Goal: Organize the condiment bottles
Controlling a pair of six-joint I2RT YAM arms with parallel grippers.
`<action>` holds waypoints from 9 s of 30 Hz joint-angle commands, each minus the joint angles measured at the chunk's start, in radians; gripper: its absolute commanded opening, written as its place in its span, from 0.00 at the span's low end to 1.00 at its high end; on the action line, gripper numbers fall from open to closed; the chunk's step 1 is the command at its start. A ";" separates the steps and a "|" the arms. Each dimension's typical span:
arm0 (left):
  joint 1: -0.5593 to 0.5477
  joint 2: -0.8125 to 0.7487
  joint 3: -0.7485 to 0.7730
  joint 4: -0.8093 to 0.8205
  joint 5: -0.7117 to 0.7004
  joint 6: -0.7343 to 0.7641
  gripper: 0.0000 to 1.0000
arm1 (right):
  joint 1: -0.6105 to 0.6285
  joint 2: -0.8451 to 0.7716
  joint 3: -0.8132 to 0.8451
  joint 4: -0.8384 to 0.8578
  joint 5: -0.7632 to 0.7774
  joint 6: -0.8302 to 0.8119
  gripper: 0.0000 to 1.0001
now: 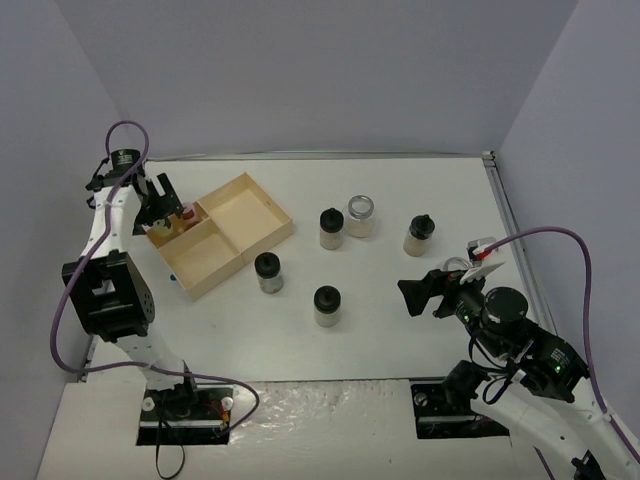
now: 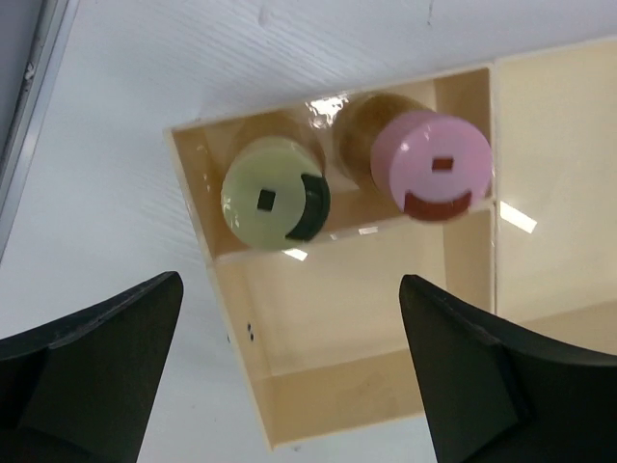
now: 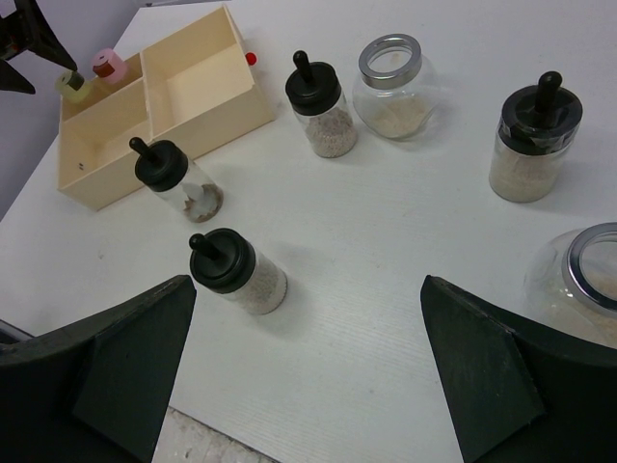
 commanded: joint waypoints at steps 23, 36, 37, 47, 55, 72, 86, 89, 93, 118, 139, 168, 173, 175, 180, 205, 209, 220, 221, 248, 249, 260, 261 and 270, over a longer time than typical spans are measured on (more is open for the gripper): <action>-0.764 -0.587 -0.449 0.238 -0.017 0.058 0.97 | -0.002 0.141 -0.020 0.060 0.093 0.125 1.00; -0.789 -0.543 -0.354 0.188 -0.099 0.121 0.97 | -0.007 0.314 0.007 0.063 0.314 0.191 1.00; -0.789 -0.554 -0.356 0.184 -0.101 0.124 0.97 | -0.010 0.325 0.009 0.048 0.341 0.223 1.00; -0.730 -0.706 -0.512 0.224 -0.184 0.175 0.97 | -0.452 0.486 -0.001 0.011 0.292 0.205 1.00; -0.685 -0.767 -0.539 0.232 -0.283 0.159 0.97 | -0.656 0.560 -0.049 0.059 0.207 0.149 1.00; -0.674 -0.774 -0.544 0.228 -0.302 0.158 0.97 | -0.661 0.719 -0.104 0.173 0.130 0.102 0.75; -0.670 -0.768 -0.543 0.225 -0.286 0.159 0.97 | -0.509 0.776 -0.077 0.194 0.101 0.093 0.20; -0.668 -0.770 -0.544 0.228 -0.279 0.159 0.97 | -0.412 0.803 -0.052 0.217 0.068 0.118 0.15; -0.666 -0.772 -0.547 0.231 -0.274 0.159 0.97 | -0.287 0.855 -0.002 0.260 0.070 0.137 0.13; -0.691 -0.721 -0.461 0.196 0.068 0.122 0.97 | 0.013 1.114 0.277 0.344 0.050 0.035 0.68; -0.932 -0.232 -0.123 0.256 0.142 0.217 0.97 | -0.042 0.401 0.111 -0.040 0.250 0.233 1.00; -1.021 0.294 0.262 0.072 0.228 0.527 0.96 | -0.043 0.156 0.013 -0.129 0.271 0.334 1.00; -1.021 0.307 0.262 0.067 0.259 0.552 0.91 | -0.044 0.151 0.009 -0.129 0.268 0.334 1.00; -1.021 0.310 0.261 0.067 0.270 0.561 0.89 | -0.044 0.149 0.008 -0.129 0.268 0.335 1.00; -1.021 0.302 0.254 0.074 0.290 0.564 0.81 | -0.043 0.147 0.003 -0.129 0.268 0.335 1.00; -0.874 -0.126 0.259 0.008 0.098 0.425 0.00 | -0.042 0.115 0.007 -0.127 0.250 0.328 1.00; -0.744 -0.197 0.263 0.000 0.078 0.458 0.00 | -0.042 0.110 0.014 -0.127 0.241 0.328 1.00; -0.526 -0.075 0.292 0.054 0.112 0.688 0.00 | -0.042 0.136 0.033 -0.107 0.195 0.311 1.00; -0.514 -0.063 0.306 0.057 0.115 0.701 0.00 | -0.042 0.140 0.034 -0.107 0.187 0.309 1.00; -0.303 0.255 0.242 0.484 0.347 0.772 0.00 | -0.042 0.277 0.026 -0.006 0.091 0.254 1.00; -0.298 0.252 0.227 0.506 0.350 0.769 0.00 | -0.042 0.280 0.022 0.000 0.087 0.256 1.00; -0.256 0.262 0.093 0.679 0.382 0.741 0.04 | -0.042 0.287 -0.018 0.041 0.069 0.273 1.00; -0.254 0.266 0.088 0.686 0.385 0.739 0.05 | -0.043 0.286 -0.021 0.043 0.067 0.275 1.00; -0.244 0.263 0.068 0.669 0.413 0.725 0.48 | -0.042 0.288 -0.039 0.052 0.061 0.280 1.00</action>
